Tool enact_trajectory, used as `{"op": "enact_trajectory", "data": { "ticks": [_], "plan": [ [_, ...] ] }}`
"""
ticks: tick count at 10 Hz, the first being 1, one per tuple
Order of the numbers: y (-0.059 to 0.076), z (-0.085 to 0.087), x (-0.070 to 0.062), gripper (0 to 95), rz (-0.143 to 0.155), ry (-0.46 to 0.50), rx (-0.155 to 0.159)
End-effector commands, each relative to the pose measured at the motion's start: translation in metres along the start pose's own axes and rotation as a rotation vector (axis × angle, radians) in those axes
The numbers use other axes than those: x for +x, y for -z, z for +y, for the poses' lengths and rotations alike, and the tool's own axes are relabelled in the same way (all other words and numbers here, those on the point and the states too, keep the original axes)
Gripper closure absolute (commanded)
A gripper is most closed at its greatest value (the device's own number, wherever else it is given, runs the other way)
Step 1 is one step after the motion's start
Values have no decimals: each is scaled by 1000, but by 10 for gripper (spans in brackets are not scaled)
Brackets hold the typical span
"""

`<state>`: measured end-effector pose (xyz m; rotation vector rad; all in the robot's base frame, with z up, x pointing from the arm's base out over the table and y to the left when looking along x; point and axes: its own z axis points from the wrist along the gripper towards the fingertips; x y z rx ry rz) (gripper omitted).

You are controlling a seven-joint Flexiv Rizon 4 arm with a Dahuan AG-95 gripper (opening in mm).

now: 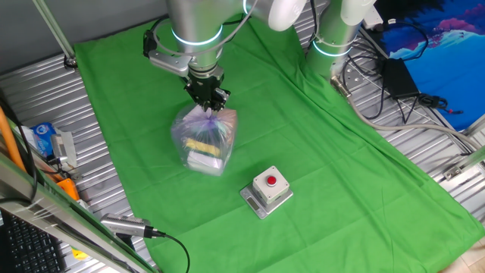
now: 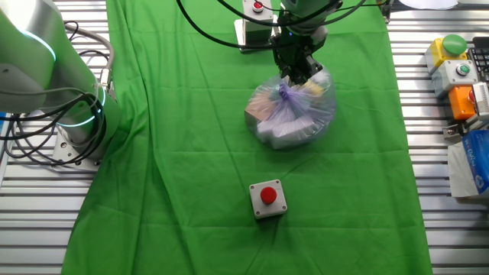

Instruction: Pick up a bag of things

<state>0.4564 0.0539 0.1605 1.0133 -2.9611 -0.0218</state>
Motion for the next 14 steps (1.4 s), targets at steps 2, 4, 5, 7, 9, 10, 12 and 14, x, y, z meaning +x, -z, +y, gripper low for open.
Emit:
{"op": "enact_trajectory", "data": {
  "ticks": [2, 4, 5, 7, 9, 10, 12, 14],
  "plan": [
    [0, 0, 0, 760, 0, 5, 0],
    [0, 0, 0, 760, 0, 10, 0],
    [0, 0, 0, 760, 0, 11, 0],
    [0, 0, 0, 760, 1, 13, 0],
    [0, 0, 0, 760, 0, 20, -2],
    [-1, 2, 1, 760, -2, 19, -5],
    [-3, 15, 4, 760, -6, -5, -7],
    [-6, 24, 4, 570, -17, -22, -4]
  ]
}}
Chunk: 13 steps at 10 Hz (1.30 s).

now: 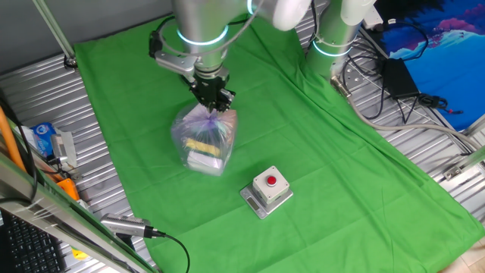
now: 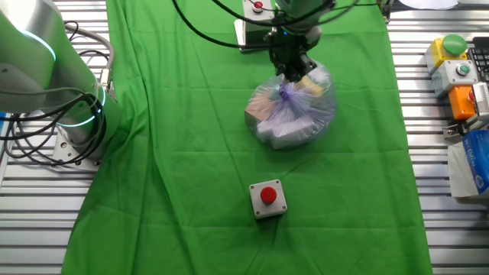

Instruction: Pick up a bag of things

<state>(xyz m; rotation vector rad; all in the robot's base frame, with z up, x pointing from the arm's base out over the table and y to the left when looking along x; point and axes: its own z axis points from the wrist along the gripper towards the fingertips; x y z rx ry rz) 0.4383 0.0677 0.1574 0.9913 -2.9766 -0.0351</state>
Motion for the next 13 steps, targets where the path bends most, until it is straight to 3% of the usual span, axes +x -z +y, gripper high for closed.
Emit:
{"op": "enact_trajectory", "data": {
  "ticks": [1, 6, 13],
  "plan": [
    [-4, 6, -2, 570, -14, -7, 3],
    [-6, 12, -4, 570, -3, -18, 17],
    [-12, 6, -8, 570, 3, 31, 22]
  ]
}}
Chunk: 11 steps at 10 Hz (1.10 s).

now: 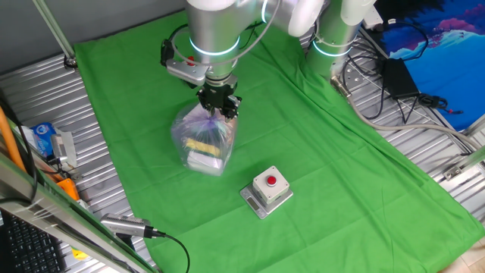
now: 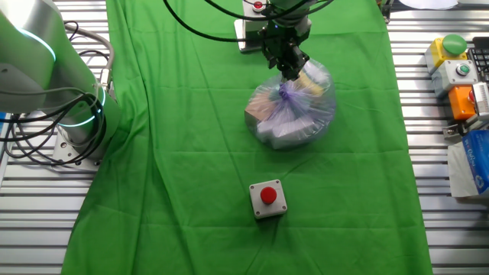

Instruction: Pick up a bag of things

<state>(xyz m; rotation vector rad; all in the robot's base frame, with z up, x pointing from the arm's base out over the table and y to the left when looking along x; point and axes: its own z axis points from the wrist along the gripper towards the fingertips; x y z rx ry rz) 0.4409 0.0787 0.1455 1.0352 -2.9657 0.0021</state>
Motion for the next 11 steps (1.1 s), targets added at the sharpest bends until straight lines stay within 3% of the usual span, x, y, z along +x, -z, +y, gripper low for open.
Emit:
{"op": "enact_trajectory", "data": {
  "ticks": [1, 5, 11],
  "plan": [
    [0, -3, 0, 570, -1, 4, -1],
    [-5, -18, -2, 570, 1, 39, -2],
    [-7, -20, -1, 570, 5, 49, 1]
  ]
}}
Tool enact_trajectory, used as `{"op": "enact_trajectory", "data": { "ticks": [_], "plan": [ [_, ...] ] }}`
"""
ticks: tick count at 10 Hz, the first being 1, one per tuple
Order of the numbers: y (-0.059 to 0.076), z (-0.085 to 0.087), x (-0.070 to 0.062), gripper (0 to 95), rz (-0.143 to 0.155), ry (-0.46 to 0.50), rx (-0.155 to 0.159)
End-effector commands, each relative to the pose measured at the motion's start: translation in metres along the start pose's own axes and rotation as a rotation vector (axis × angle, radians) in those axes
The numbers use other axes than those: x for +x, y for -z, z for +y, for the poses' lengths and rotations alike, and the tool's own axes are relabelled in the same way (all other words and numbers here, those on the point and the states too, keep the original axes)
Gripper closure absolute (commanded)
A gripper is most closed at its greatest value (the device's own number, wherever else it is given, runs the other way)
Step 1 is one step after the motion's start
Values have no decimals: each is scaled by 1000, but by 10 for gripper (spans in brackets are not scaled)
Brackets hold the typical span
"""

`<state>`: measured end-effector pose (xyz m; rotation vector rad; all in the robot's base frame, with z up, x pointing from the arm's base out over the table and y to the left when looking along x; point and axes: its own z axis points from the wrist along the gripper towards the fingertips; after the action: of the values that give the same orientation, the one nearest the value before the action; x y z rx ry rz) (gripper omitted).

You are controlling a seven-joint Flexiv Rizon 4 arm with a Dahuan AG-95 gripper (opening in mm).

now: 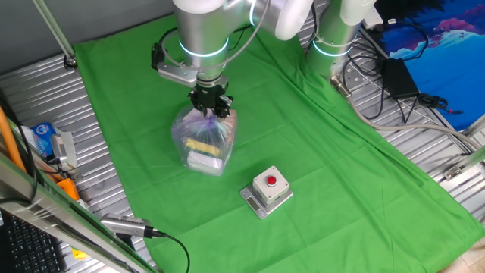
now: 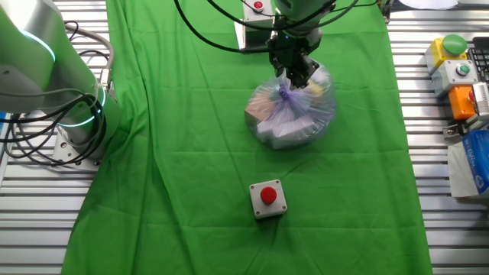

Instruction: Pick up a bag of things

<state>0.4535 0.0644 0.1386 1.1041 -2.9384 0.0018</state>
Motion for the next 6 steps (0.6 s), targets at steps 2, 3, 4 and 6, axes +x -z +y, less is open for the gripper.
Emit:
{"op": "enact_trajectory", "data": {
  "ticks": [2, 3, 4, 6],
  "plan": [
    [-3, -2, 1, 570, 6, 7, 5],
    [-3, -2, 2, 570, 6, 9, 5],
    [-4, -2, 3, 570, 6, 10, 5],
    [-5, -1, 4, 570, 6, 10, 5]
  ]
}}
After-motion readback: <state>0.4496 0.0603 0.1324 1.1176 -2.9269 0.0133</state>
